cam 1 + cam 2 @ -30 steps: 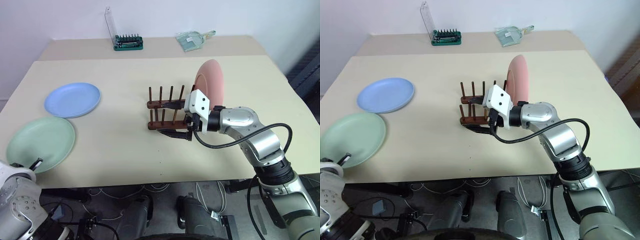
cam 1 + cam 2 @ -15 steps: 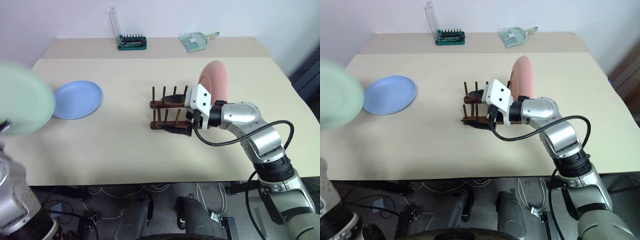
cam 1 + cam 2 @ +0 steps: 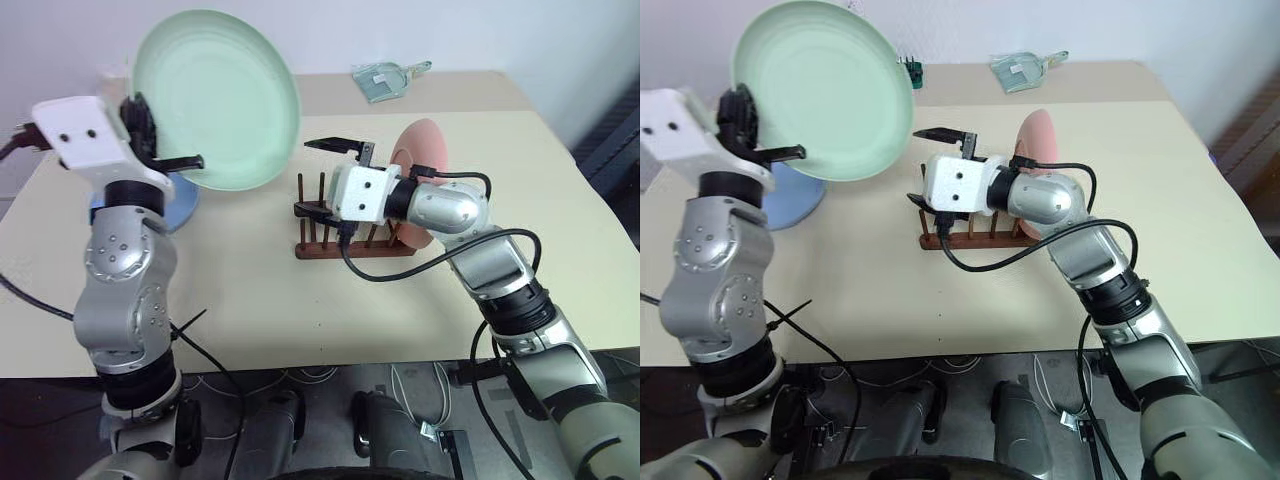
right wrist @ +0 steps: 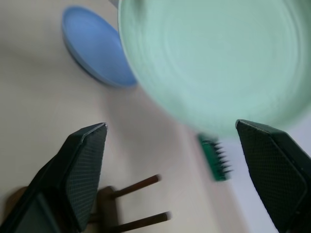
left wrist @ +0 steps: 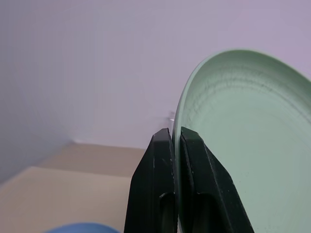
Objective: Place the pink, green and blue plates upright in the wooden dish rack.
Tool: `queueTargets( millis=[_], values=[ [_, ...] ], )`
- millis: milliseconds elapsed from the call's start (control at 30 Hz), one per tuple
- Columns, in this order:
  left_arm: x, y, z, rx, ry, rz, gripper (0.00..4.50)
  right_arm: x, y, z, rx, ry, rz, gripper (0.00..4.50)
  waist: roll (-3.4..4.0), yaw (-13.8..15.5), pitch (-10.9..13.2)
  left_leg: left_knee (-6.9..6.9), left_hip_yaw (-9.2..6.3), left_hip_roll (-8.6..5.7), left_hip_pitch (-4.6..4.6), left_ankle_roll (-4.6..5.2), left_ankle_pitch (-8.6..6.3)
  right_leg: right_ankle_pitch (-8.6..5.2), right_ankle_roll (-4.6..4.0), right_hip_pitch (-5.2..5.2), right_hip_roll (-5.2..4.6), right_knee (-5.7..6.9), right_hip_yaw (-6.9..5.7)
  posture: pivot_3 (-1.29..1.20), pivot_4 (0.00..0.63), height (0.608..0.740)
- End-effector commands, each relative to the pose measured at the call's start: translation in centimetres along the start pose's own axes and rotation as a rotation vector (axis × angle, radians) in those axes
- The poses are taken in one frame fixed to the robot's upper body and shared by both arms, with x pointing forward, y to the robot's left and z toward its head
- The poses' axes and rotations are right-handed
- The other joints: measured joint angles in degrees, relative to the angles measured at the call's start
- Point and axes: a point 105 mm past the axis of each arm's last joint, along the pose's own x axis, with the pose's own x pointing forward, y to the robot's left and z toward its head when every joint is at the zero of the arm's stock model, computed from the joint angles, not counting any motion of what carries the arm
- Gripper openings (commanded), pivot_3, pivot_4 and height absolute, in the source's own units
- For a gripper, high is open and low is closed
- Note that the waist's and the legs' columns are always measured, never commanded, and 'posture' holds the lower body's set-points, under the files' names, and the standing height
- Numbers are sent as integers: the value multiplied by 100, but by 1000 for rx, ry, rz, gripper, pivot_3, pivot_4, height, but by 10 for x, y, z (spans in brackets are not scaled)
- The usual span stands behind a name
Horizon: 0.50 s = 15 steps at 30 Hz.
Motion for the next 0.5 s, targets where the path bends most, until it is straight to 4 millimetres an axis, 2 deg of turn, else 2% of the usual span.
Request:
queueTargets(
  millis=[33,300,400,500],
  values=[
    [-5,-20,17,-32,-53,-88,9,7,-3,12,-106,-41,-32,4325,0,-10,0,0,1,0,0,0,0,0,0,0,0,0,1,0,150,740],
    [-13,-45,7,-70,22,-234,9,14,9,15,-179,-71,-10,4325,0,-6,1,0,-2,2,2,-5,6,0,-2,0,6,3,3,0,150,740],
    [-13,-44,6,-63,32,-230,0,15,11,15,-184,-79,-1,3446,0,-12,1,0,-2,2,3,-4,6,0,-3,0,6,4,4,0,150,740],
    [-13,-42,3,-68,49,-221,0,15,12,15,-187,-84,-1,2058,0,-11,1,-1,-2,3,4,-5,7,1,-4,0,8,4,4,0,150,740]
  ],
)
